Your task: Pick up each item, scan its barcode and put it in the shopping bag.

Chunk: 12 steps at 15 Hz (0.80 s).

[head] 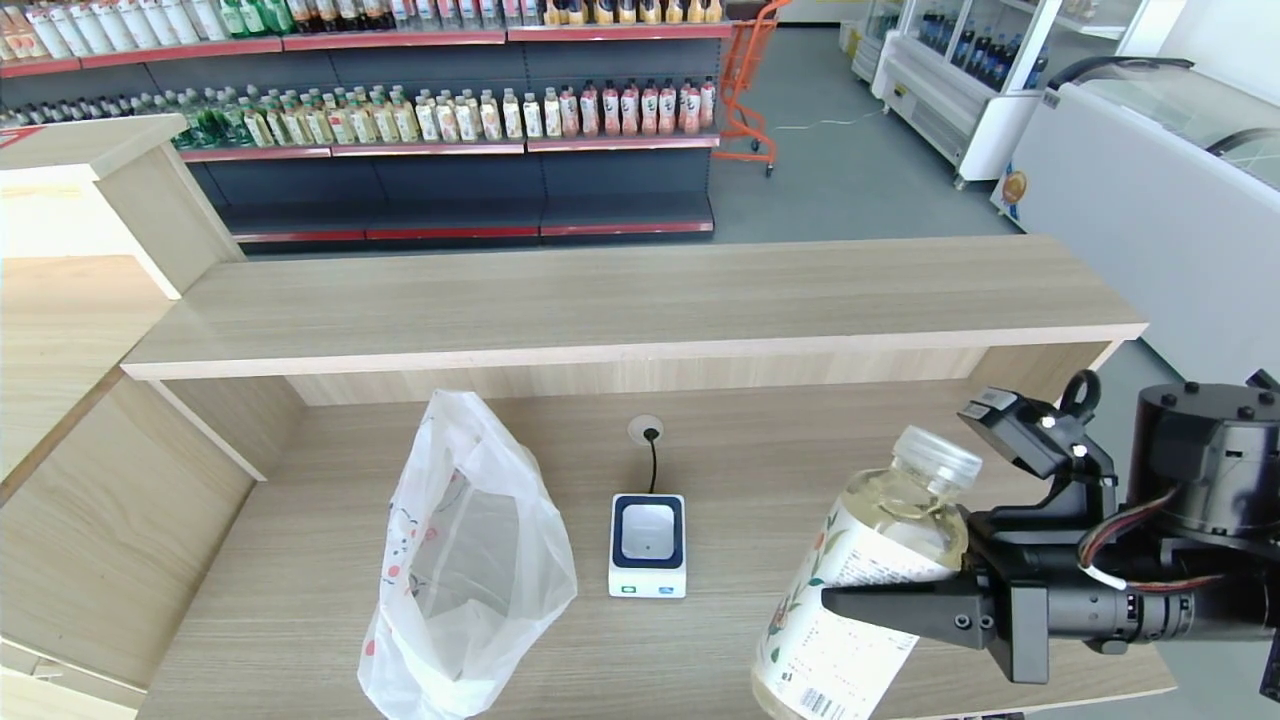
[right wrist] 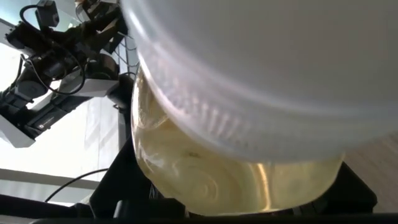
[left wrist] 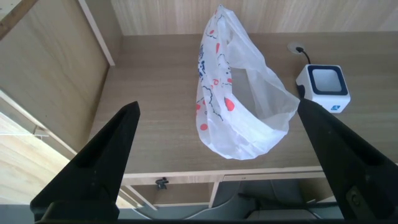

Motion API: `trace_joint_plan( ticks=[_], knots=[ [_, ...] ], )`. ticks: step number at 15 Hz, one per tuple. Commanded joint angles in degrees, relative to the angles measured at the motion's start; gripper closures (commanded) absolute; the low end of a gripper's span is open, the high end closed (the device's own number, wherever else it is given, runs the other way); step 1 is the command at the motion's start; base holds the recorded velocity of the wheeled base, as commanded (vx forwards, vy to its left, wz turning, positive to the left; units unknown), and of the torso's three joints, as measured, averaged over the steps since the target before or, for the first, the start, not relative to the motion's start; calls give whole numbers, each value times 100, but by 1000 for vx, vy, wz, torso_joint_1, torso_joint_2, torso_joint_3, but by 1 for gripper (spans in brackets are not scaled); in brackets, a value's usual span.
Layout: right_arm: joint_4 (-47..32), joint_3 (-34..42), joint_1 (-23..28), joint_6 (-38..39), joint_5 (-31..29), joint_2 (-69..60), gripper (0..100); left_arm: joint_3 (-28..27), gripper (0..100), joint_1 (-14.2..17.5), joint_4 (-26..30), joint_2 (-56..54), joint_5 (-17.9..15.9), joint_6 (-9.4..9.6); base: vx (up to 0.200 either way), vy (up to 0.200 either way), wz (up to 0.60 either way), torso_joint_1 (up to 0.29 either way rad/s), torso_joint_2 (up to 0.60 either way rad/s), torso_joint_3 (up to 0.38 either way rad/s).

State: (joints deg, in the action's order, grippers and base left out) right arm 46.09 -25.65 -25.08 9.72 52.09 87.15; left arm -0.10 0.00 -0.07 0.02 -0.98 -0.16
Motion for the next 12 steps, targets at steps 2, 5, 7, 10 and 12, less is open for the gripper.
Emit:
trace_joint_plan(
  ticks=[2, 5, 7, 10, 12],
  knots=[
    [-4, 25, -6, -5, -6, -5, 100, 1, 0, 0, -1, -2, 1, -2, 0, 0, 0, 0, 0, 0],
    [5, 34, -6, -31, -15, -40, 100, 1, 0, 0, -1, -2, 1, -2, 0, 0, 0, 0, 0, 0],
    [5, 42, 3, -40, -32, -102, 100, 1, 0, 0, -1, -2, 1, -11, 0, 0, 0, 0, 0, 0],
    [5, 42, 29, -392, -542, -137, 100, 1, 0, 0, -1, -2, 1, -2, 0, 0, 0, 0, 0, 0],
    [49, 148, 38, -743, -1456, -207, 100, 1, 0, 0, -1, -2, 1, -2, 0, 0, 0, 0, 0, 0]
  ],
)
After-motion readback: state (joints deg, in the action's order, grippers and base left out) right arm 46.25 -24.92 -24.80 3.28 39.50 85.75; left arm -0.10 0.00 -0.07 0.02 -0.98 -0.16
